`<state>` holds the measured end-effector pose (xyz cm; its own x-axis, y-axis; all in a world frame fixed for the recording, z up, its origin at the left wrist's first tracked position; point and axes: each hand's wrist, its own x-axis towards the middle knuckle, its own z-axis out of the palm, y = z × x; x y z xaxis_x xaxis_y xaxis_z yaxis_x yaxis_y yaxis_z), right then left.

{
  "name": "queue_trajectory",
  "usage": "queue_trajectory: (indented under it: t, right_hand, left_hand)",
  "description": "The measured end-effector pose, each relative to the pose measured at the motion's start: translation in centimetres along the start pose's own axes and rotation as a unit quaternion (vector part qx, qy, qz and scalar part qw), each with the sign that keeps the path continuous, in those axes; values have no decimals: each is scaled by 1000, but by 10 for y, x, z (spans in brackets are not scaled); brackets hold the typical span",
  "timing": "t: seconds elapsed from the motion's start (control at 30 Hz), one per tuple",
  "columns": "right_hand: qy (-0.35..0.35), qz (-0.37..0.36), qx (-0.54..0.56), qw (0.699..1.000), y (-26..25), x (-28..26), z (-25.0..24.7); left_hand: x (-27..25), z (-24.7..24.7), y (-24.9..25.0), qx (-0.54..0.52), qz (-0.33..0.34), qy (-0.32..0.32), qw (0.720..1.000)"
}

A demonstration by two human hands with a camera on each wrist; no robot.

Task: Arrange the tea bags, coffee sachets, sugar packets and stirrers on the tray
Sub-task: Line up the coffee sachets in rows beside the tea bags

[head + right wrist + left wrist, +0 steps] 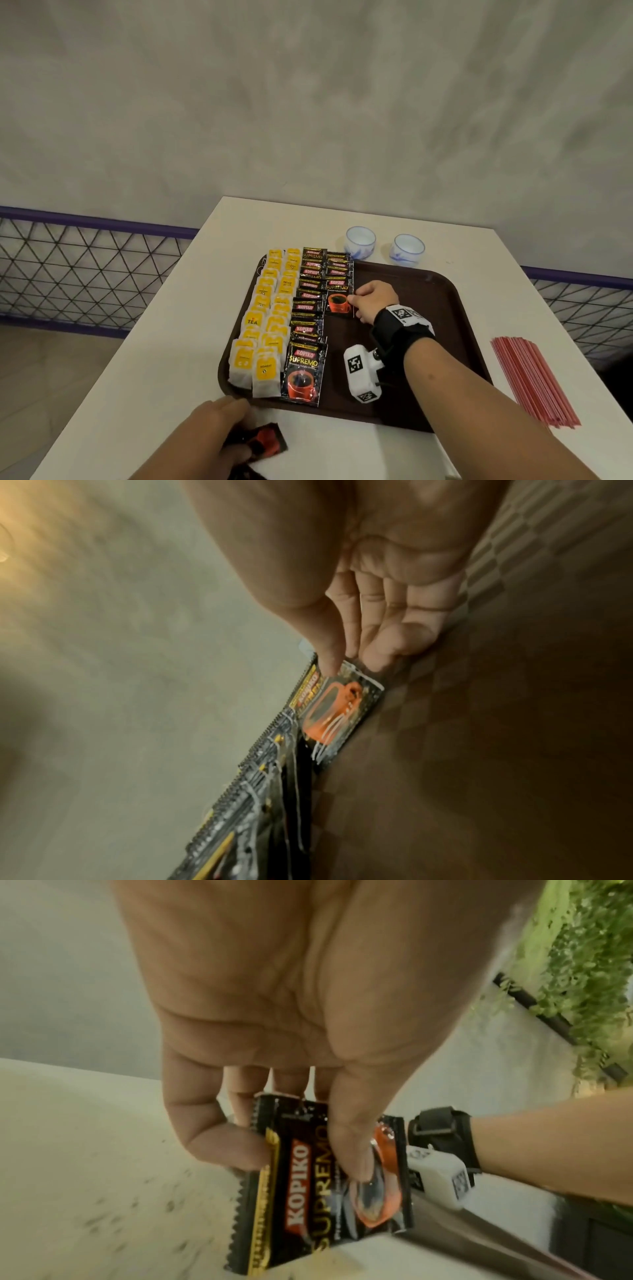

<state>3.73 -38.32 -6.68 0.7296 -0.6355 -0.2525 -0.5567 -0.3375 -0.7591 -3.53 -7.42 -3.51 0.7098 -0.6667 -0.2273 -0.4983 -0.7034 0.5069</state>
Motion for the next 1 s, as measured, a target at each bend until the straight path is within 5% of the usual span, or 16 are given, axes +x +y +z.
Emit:
queue_trajectory:
  t: [0.17, 0.37, 0.57, 0.63, 0.7, 0.8, 1.0]
  right_hand:
    - [3, -54, -21, 998, -3, -19, -20]
    - [-136, -166, -37, 976, -25, -93, -45]
    - [-313, -249, -290, 869, 1, -183, -61]
    - [-317, -234, -239, 887, 12, -196, -60]
    - [-313, -193, -81, 927, 13, -199, -57]
    - [-277, -119, 129, 945, 9, -194, -50]
    - [-177, -149, 156, 960, 0, -184, -46]
  left_hand:
    - [-7, -20, 7, -145, 14, 38, 989]
    - [16, -46, 28, -231, 32, 45, 971]
    - [22, -51, 33, -219, 17, 68, 973]
    - [20, -51, 36, -245, 13, 48, 968]
    - [21, -48, 40, -271, 11, 43, 962]
    - [23, -46, 48, -292, 8, 53, 955]
    - [27, -54, 52, -302, 15, 68, 951]
